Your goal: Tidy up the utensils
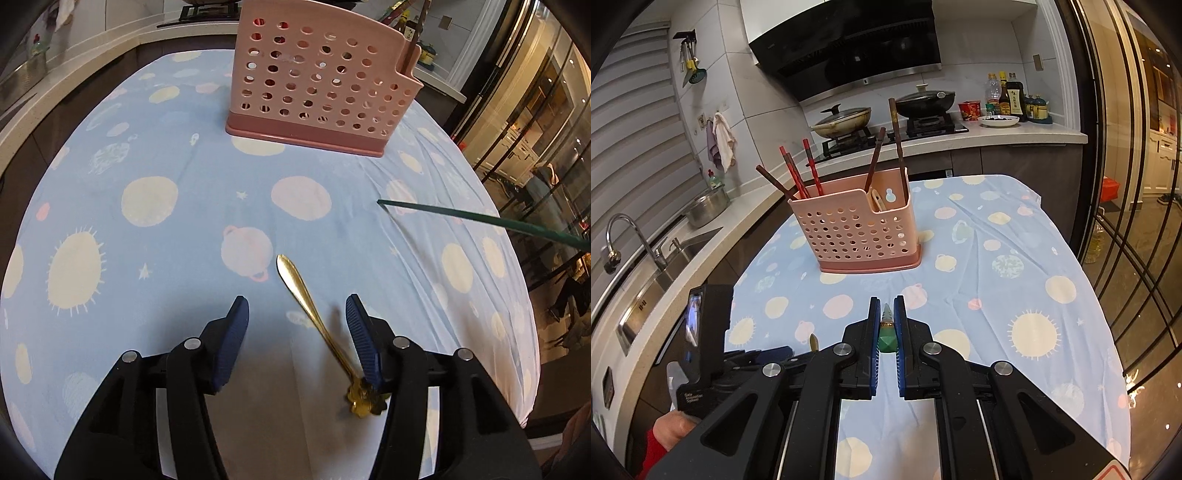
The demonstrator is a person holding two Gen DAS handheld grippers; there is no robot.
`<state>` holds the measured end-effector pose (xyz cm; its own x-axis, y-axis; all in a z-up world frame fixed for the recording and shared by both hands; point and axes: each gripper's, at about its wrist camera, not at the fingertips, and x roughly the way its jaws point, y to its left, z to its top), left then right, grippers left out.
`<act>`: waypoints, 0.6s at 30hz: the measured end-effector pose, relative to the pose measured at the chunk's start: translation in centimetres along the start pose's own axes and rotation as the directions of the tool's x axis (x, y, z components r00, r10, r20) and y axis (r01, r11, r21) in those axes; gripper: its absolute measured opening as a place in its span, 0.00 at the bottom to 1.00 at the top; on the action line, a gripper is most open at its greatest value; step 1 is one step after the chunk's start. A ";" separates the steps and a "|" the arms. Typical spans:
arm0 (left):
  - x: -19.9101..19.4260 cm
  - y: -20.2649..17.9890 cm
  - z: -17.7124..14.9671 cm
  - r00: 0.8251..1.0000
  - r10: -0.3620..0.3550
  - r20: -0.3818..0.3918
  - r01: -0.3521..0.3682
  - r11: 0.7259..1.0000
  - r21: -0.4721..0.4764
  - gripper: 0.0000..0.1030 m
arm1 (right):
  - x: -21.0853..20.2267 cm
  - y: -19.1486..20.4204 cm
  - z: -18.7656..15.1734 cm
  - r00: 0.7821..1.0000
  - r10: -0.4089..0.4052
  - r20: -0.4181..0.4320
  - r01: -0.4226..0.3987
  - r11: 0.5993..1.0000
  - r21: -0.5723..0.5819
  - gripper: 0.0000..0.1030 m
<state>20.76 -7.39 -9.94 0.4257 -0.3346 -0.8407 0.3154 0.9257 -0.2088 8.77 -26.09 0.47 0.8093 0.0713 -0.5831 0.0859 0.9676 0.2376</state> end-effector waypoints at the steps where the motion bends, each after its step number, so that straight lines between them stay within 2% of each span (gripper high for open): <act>1: 0.3 -0.1 0.4 1.000 0.011 0.003 -0.011 1.000 0.005 0.50 | 0.0 0.0 0.0 1.000 0.001 0.000 -0.001 1.000 0.001 0.07; 4: 1.5 -0.5 1.2 0.999 0.038 0.007 -0.038 0.999 0.028 0.48 | 0.1 -0.2 0.1 1.000 0.000 -0.005 0.000 1.000 0.003 0.07; 6: 1.7 -0.8 1.4 0.998 0.056 0.017 -0.057 0.997 0.055 0.40 | 0.4 -0.4 0.2 1.000 0.000 -0.011 0.000 1.000 0.006 0.07; 8: 1.8 -1.0 1.4 0.999 0.051 0.012 -0.052 0.996 0.074 0.13 | 0.7 -0.5 0.2 1.000 -0.002 -0.018 0.002 1.000 0.008 0.07; 11: 1.5 -1.2 1.2 1.000 0.022 -0.005 -0.021 0.996 0.090 0.04 | 1.0 -0.6 0.4 1.000 -0.005 -0.023 0.005 1.000 0.010 0.07; 18: -1.5 -2.0 0.5 0.999 -0.022 0.023 0.019 0.993 0.118 0.02 | 1.1 -0.6 0.6 1.000 -0.008 -0.023 0.008 1.000 0.009 0.07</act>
<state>19.91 -8.80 -8.08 0.4377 -0.3591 -0.8243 0.4211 0.8919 -0.1649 10.02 -26.72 0.16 0.7949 0.0693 -0.6028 0.0977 0.9659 0.2398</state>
